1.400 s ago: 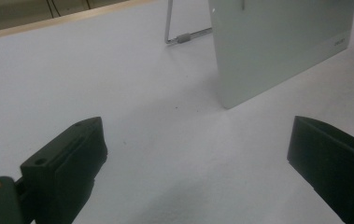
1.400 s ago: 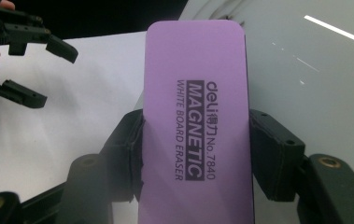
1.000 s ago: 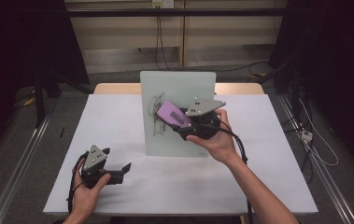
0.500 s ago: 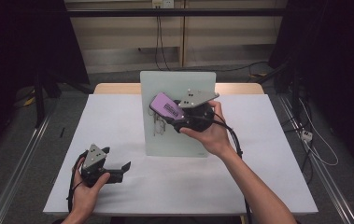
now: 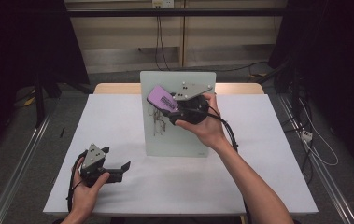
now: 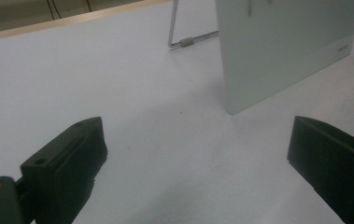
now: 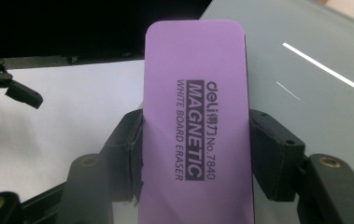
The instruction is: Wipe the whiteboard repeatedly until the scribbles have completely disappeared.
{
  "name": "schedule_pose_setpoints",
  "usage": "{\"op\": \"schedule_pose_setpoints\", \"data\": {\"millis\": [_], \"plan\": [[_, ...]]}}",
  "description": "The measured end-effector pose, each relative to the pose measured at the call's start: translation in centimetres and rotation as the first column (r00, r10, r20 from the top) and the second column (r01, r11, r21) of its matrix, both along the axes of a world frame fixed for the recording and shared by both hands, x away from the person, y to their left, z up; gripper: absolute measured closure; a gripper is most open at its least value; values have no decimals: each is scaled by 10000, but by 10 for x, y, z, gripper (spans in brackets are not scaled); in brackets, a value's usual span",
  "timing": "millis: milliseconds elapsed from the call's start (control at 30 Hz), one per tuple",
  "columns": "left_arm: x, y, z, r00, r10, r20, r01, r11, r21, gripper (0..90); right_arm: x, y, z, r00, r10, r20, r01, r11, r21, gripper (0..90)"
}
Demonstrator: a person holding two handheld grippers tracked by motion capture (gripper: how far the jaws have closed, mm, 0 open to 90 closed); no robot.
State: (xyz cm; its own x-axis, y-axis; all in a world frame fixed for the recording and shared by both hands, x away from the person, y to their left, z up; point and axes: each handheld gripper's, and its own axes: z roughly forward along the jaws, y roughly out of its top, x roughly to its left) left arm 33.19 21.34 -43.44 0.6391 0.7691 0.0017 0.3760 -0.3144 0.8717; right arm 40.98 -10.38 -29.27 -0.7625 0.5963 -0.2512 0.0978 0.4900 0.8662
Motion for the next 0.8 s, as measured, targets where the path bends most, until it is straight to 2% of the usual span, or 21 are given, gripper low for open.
{"op": "schedule_pose_setpoints", "data": {"millis": [133,500,800], "plan": [[0,0,0,10000,-46,12,46,10000,26,45,3,3,4,9997,-155,196,156,9998,-83,418],[-1,-1,1,10000,-66,54,66,10000,24,45,4,10,-1,9986,-465,234,474,9981,-393,419],[-1,-1,1,10000,-73,66,73,10000,23,45,-2,17,-17,9992,-393,67,396,9966,-722,419]]}}
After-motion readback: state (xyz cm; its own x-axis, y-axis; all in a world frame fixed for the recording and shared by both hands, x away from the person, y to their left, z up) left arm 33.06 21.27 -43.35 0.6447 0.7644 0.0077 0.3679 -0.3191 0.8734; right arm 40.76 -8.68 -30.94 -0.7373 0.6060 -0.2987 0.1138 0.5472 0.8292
